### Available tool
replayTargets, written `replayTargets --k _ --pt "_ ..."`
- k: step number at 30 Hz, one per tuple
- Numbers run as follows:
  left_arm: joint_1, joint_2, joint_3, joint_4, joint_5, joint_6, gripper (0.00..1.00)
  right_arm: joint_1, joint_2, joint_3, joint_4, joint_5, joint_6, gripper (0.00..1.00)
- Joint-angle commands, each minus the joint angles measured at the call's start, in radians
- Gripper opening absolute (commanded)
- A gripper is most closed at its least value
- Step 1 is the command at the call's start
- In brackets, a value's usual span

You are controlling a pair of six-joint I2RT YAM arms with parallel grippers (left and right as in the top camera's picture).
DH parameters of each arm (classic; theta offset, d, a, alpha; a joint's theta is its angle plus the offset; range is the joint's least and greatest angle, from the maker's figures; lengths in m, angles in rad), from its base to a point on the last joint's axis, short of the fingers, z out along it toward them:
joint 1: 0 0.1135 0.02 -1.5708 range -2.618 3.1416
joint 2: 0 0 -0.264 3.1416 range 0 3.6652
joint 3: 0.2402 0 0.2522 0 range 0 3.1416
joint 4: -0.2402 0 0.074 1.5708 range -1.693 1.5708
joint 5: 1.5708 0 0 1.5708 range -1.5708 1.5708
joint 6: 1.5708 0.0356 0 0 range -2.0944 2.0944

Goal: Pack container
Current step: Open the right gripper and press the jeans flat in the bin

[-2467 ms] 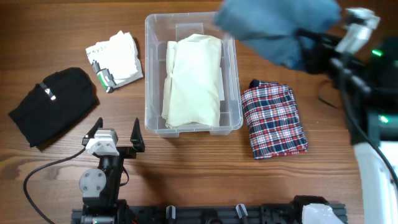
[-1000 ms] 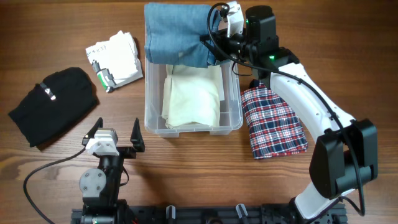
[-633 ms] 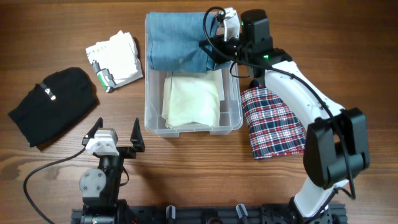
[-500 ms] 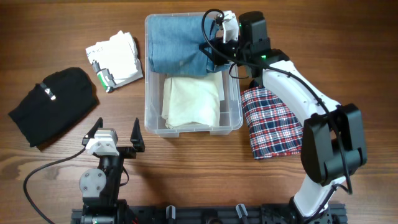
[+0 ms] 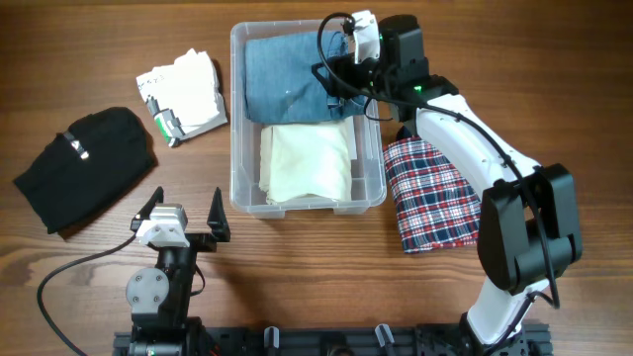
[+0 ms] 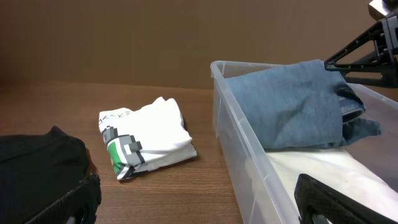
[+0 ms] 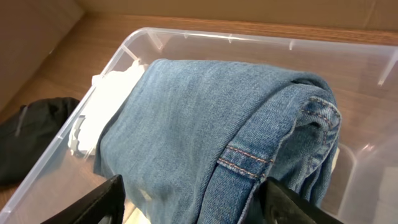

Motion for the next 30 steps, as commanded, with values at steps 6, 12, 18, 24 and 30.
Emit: replayTargets --k 6,12,18,24,30 --pt "-0.005 -0.003 -0.006 -0.001 0.015 0.019 1.0 0.007 -0.031 0.111 -0.029 0.033 -0.048 0.63" --pt "-0.005 -0.003 -0.006 -0.001 0.015 0.019 1.0 0.026 -0.048 0.293 -0.211 0.148 -0.12 0.62" --pt "-0.005 -0.003 -0.006 -0.001 0.015 0.019 1.0 0.112 -0.047 0.361 -0.341 0.393 -0.246 0.48" --pt "-0.005 -0.003 -0.006 -0.001 0.015 0.019 1.0 0.147 -0.002 0.361 -0.357 0.446 -0.209 0.04" --pt "-0.005 -0.003 -0.006 -0.001 0.015 0.019 1.0 0.131 0.091 0.361 -0.337 0.439 -0.123 0.04"
